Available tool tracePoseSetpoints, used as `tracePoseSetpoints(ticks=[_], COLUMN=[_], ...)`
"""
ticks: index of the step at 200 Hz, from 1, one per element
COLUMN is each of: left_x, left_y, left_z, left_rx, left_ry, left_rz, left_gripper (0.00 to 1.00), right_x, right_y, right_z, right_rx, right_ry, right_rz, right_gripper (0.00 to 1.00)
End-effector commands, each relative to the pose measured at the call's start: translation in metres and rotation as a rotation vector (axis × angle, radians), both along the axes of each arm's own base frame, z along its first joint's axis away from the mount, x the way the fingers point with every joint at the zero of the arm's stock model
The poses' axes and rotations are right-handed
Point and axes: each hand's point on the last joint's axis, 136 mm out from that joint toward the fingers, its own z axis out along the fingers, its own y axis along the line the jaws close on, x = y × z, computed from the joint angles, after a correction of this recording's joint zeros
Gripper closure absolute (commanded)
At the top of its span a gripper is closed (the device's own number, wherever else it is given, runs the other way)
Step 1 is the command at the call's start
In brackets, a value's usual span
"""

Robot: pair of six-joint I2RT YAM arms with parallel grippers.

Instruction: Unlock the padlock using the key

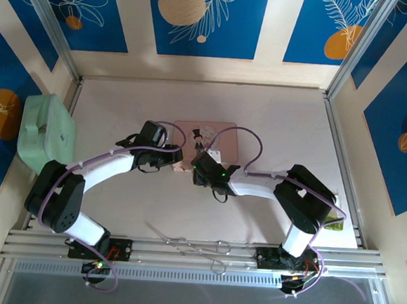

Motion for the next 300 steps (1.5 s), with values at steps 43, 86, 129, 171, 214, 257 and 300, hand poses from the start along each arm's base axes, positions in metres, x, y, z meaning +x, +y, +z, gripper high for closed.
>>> tracePoseSetpoints(ticks=[43,86,129,171,214,257,300], left_x=[-0.015,-0.016,-0.018,-0.018,-0.018,-0.018,-0.018], left_y=[-0.005,-0.005,-0.004,-0.005,-0.005,-0.004,-0.002], left_z=[-0.001,-0.002,-0.004,-0.003,-0.001,-0.003,-0.003], left_rx=[-0.004,-0.003,-0.003,-0.005,-0.007,-0.003,0.001], left_ry=[0.032,0.032,0.035,0.032,0.028,0.032,0.030], left_rz=[-0.061,-0.066,-0.069,-0.072,-0.075,-0.074,-0.074], left_gripper=[0.51,0.52,0.52,0.52,0.53,0.55,0.55], right_x=[0.015,0.017,0.021,0.024,0.028,0.024,0.024], right_y=[0.002,0.012,0.022,0.030,0.026,0.021,0.011], right_z=[0.000,0.010,0.019,0.025,0.022,0.021,0.023], right_rx=[-0.055,-0.020,0.032,0.106,0.177,0.198,0.239], right_ry=[-0.007,-0.029,-0.048,-0.047,-0.027,-0.015,-0.016], right_rz=[-0.016,0.005,0.043,0.070,0.048,0.031,-0.005], right_gripper=[0.44,0.45,0.51,0.50,0.52,0.53,0.57])
